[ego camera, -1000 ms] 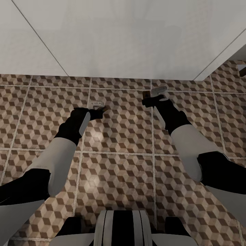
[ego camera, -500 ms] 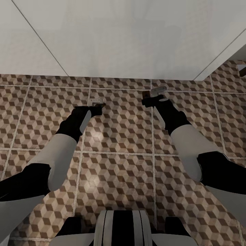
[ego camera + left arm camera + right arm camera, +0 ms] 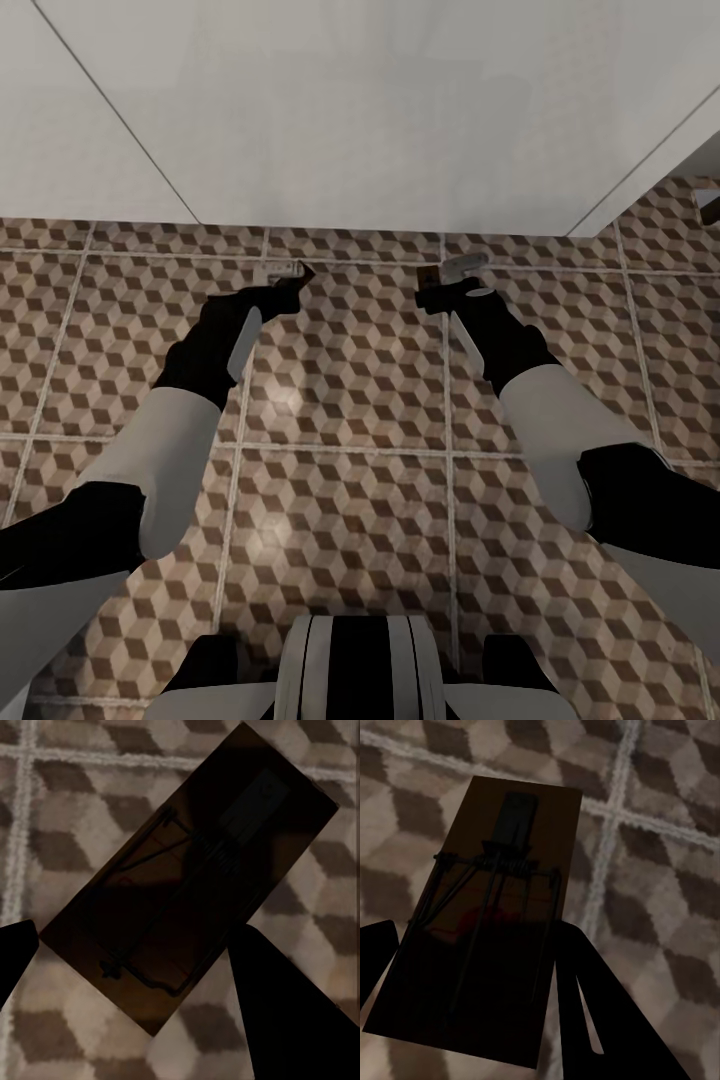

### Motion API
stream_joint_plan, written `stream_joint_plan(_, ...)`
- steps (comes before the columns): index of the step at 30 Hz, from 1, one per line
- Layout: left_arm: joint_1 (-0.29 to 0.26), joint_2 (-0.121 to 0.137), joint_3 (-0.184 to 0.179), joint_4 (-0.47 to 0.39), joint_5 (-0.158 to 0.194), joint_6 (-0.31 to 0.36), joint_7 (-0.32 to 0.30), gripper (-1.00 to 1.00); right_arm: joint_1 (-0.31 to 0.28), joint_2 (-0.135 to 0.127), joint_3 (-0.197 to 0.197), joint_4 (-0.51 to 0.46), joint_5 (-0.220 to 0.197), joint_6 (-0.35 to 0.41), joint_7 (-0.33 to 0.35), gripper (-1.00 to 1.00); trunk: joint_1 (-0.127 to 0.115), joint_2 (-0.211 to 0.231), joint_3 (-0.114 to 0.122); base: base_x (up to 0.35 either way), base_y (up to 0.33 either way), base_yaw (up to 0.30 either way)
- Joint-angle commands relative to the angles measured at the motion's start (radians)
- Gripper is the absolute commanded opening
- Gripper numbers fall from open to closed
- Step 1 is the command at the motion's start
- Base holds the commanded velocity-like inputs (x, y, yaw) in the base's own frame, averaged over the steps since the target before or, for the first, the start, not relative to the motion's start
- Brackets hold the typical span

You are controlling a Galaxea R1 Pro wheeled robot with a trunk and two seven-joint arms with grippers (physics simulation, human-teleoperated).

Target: Take the four mousetraps from the cabinet in the bathroom and place them on the bathroom floor. Make sure all four end up on the same floor surface, and ensure that at least two of them are either under or directly next to the same bathroom sink.

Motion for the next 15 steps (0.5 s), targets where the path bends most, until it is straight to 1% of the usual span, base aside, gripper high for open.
stream_joint_plan(1,0.0,0.0,0.0,-0.002,0.003,0.005,-0.005,-1.0,0.0,-0.001,0.003,-0.001,0.004,0.006,-0.001,-1.0,0.0,0.0,0.0,0.083,0.0,0.0)
stream_joint_plan(7,0.0,0.0,-0.001,-0.004,0.003,0.004,-0.006,-1.0,0.0,-0.002,0.003,0.0,0.004,0.006,-0.001,-1.0,0.0,0.0,0.0,0.076,0.0,0.0)
stream_joint_plan(15,0.0,0.0,-0.001,-0.005,0.003,0.004,-0.006,-1.0,0.0,-0.003,0.003,0.0,0.004,0.006,-0.001,-1.0,0.0,0.0,0.0,0.012,0.0,0.0)
